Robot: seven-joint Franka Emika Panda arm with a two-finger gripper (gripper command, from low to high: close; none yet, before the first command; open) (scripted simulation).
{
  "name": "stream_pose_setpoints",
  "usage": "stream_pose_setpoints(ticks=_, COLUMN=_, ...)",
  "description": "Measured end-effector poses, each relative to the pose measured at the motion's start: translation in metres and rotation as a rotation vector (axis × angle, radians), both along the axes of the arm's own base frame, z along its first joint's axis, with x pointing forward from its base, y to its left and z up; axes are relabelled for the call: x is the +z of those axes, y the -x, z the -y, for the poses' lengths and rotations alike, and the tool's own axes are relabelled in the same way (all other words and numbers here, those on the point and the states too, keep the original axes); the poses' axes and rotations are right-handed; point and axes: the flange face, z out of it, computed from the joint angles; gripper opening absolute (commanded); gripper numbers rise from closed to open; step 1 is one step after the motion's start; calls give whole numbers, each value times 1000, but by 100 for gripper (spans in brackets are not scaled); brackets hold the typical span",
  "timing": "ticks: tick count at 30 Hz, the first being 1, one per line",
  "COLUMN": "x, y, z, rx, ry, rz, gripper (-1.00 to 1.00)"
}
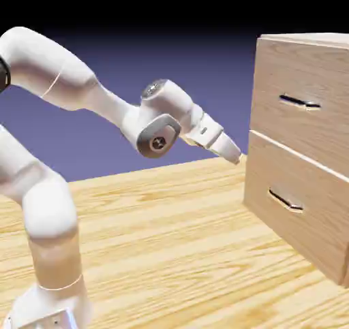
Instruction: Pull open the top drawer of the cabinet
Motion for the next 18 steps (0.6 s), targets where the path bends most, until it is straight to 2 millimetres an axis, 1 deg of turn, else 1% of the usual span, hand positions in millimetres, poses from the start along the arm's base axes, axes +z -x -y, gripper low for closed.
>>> stream_pose_setpoints(ticks=4, x=-49, y=-18, z=-27, rx=157, ry=192, rz=-155, gripper=0)
stream_pose_setpoints(ticks=8, x=-102, y=-27, z=-52, rx=332, ry=352, rz=-305, gripper=0)
stream_pose_setpoints(ticks=11, x=-141, y=-28, z=-69, rx=473, ry=450, rz=-406, gripper=0)
stream_pose_setpoints(ticks=14, x=-178, y=-24, z=-89, rx=627, ry=534, rz=-490, gripper=0)
stream_pose_setpoints(ticks=18, x=-220, y=-16, z=-111, rx=831, ry=619, rz=-570, gripper=0)
